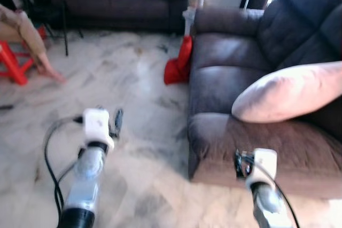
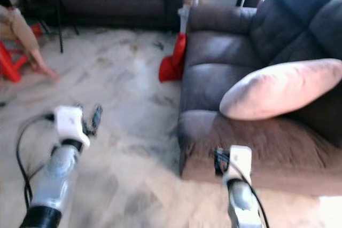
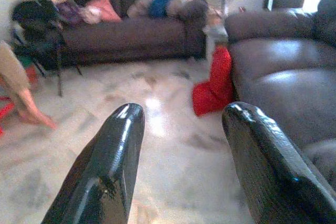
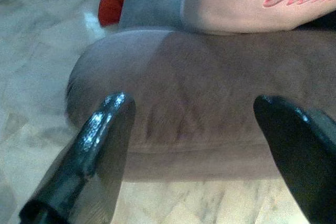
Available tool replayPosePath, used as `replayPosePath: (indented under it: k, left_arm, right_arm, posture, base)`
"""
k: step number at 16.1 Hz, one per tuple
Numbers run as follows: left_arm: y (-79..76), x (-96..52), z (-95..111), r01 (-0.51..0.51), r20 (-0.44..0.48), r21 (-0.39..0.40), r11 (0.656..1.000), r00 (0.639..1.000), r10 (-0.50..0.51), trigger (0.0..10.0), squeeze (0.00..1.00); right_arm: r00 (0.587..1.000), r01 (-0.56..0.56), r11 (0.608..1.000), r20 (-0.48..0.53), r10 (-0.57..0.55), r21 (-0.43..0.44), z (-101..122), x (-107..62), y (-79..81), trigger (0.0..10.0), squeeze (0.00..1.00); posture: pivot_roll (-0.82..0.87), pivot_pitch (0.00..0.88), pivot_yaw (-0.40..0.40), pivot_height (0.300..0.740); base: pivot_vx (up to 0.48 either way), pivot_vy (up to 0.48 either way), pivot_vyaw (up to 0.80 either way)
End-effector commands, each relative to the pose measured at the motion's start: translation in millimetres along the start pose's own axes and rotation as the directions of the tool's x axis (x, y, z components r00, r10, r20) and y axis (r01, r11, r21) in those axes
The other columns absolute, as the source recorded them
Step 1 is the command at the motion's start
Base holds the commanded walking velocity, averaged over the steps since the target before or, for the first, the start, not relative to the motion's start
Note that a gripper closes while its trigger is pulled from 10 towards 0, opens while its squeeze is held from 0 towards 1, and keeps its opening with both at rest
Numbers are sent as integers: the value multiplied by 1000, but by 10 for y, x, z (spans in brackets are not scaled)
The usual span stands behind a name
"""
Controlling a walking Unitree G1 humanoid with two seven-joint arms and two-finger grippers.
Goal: Move the pillow to the sofa from floor
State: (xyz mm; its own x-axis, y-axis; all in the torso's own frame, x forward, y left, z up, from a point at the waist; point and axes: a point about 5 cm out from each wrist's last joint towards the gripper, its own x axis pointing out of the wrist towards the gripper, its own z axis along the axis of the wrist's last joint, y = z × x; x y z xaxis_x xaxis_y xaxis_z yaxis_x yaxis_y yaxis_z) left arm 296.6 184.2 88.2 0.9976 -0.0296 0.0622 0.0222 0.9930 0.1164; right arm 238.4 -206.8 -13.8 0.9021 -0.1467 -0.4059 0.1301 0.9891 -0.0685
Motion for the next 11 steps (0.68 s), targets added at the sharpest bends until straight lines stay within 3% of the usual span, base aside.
replayPosePath:
  k: [1,6,11]
  left_arm:
    - [49,-24,-104,-24,-38,-17,1000,999,23,10000,0]
    - [-55,-191,-584,-11,-234,-42,999,972,0,10000,0]
    - [-94,-367,-889,-7,-369,-45,999,929,-10,10000,0]
  right_arm:
    - [999,-27,1000,-48,26,-14,-98,7,64,10000,0]
    - [947,-117,993,-303,104,-25,-640,-177,121,10000,0]
    - [909,-129,991,-404,105,-31,-839,-279,89,10000,0]
  posture:
    - [-13,0,-56,740]
    - [-21,0,-64,740]
    - [-22,0,-67,740]
  base:
    - [0,326,0]
    - [0,283,0]
    - [0,284,0]
